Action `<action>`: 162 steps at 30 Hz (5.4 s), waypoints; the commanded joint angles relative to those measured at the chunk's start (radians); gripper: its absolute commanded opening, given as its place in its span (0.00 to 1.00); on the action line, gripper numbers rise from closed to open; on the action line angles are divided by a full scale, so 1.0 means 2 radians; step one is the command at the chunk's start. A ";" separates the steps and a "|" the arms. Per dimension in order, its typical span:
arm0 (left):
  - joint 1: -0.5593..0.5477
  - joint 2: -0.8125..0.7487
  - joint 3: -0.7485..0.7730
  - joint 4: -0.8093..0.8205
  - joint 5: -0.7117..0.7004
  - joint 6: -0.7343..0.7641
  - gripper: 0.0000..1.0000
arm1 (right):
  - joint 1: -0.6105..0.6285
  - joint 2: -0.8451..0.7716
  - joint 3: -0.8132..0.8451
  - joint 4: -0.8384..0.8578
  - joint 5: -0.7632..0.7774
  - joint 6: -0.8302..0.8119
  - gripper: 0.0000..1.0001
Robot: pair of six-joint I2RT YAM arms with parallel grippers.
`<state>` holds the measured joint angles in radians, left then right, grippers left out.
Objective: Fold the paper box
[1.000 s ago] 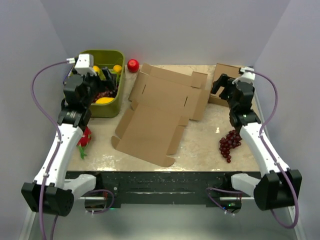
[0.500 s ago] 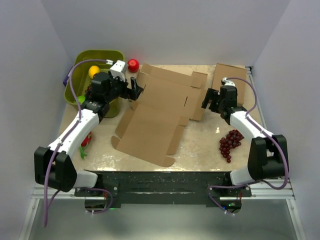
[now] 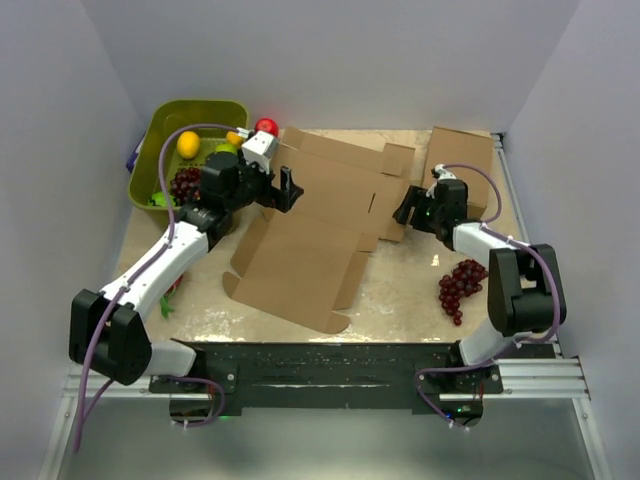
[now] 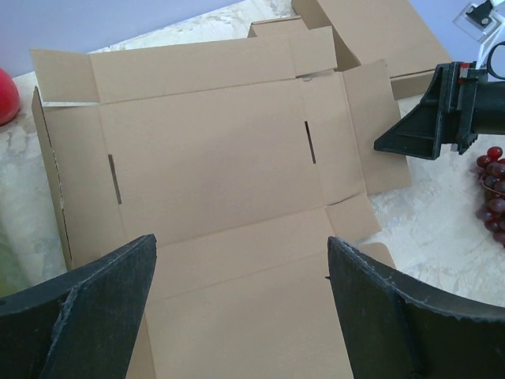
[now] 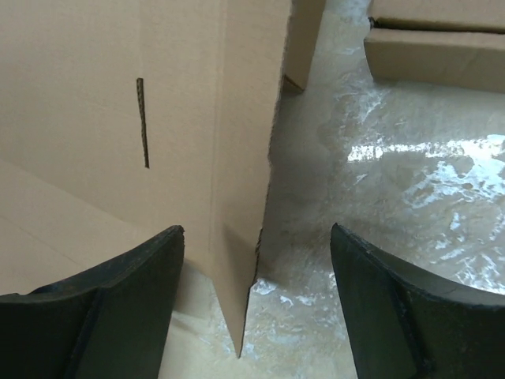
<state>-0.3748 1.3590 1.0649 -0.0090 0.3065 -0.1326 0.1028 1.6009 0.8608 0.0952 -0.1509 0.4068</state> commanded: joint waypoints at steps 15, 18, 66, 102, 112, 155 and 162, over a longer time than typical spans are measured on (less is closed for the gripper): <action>-0.001 -0.034 -0.004 0.014 -0.036 0.016 0.96 | -0.010 -0.059 0.002 0.082 -0.068 -0.035 0.00; 0.003 -0.038 -0.001 0.015 -0.025 0.007 0.98 | -0.009 -0.108 0.006 0.051 -0.063 -0.049 0.00; 0.213 -0.156 -0.040 0.051 0.010 -0.006 1.00 | -0.010 -0.379 0.136 -0.042 -0.320 -0.055 0.00; 0.072 -0.085 -0.124 0.152 0.018 -0.020 0.00 | -0.010 -0.387 0.095 -0.148 0.012 0.110 0.96; 0.016 -0.113 -0.136 0.141 -0.042 0.037 0.00 | -0.010 -0.385 0.113 -0.099 -0.054 0.234 0.98; -0.120 -0.204 -0.203 0.167 -0.087 0.222 0.00 | -0.009 -0.303 -0.111 0.074 -0.097 0.609 0.90; -0.119 -0.186 -0.195 0.164 -0.101 0.203 0.00 | -0.006 -0.329 -0.133 0.067 -0.089 0.600 0.68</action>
<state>-0.6086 0.9714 0.6563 0.2543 0.1158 0.2810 0.0849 0.9905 0.6186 0.2256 -0.3576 1.6119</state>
